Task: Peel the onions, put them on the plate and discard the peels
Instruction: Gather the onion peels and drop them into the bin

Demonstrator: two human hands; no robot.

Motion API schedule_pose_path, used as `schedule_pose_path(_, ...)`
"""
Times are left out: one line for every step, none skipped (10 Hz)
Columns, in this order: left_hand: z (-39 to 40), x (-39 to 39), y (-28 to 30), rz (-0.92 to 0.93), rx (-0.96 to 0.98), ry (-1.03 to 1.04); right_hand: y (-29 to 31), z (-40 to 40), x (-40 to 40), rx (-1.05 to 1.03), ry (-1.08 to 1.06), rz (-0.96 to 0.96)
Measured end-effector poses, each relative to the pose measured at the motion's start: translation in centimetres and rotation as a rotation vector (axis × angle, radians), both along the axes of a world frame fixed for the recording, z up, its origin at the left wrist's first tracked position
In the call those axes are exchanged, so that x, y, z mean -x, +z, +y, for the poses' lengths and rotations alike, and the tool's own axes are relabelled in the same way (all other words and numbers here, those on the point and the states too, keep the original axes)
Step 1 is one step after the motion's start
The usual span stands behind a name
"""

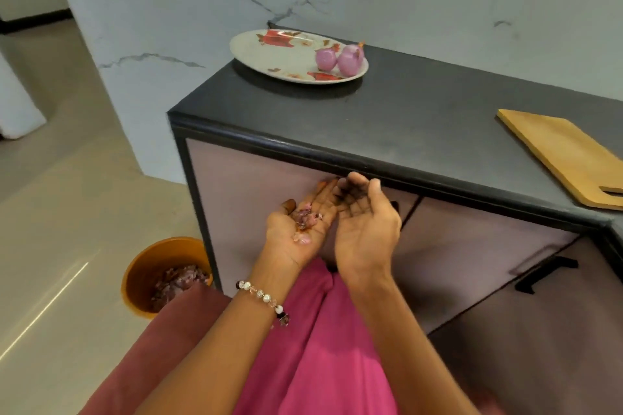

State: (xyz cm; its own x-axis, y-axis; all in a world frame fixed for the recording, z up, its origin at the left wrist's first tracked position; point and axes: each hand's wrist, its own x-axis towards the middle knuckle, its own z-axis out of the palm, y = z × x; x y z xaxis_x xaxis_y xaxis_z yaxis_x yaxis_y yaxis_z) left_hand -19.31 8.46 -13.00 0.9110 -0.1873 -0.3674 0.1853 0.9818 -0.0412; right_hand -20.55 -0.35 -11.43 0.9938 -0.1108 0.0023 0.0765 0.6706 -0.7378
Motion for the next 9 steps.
schedule_pose_path(4.4,1.4,-2.2,0.043,0.020,0.213,-1.8,4.9,1.5,-0.022,0.160,0.098)
schedule_pose_path(9.7,2.6,-4.7,0.084,0.011,0.408,-3.8,10.4,2.9,0.031,0.369,0.132)
schedule_pose_path(14.3,3.5,-6.4,0.154,-0.043,0.540,-6.2,15.1,3.2,0.099,0.540,0.131)
schedule_pose_path(18.7,3.4,-9.0,0.258,-0.114,0.653,-8.9,19.6,2.5,0.162,0.660,0.192)
schedule_pose_path(22.5,2.5,-12.1,0.327,-0.131,0.738,-12.0,24.0,0.7,0.206,0.687,0.343)
schedule_pose_path(26.2,1.1,-16.4,0.460,-0.182,0.785,-15.8,28.2,-1.8,0.216,0.735,0.540)
schedule_pose_path(29.3,-0.8,-21.3,0.632,-0.289,0.751,-20.6,31.8,-4.5,0.271,0.798,0.708)
schedule_pose_path(31.3,-2.4,-26.3,0.811,-0.395,0.597,-25.0,34.0,-6.8,0.428,0.844,0.789)
schedule_pose_path(32.5,-3.9,-30.4,1.059,-0.578,0.505,-29.7,35.6,-8.4,0.553,0.867,0.831)
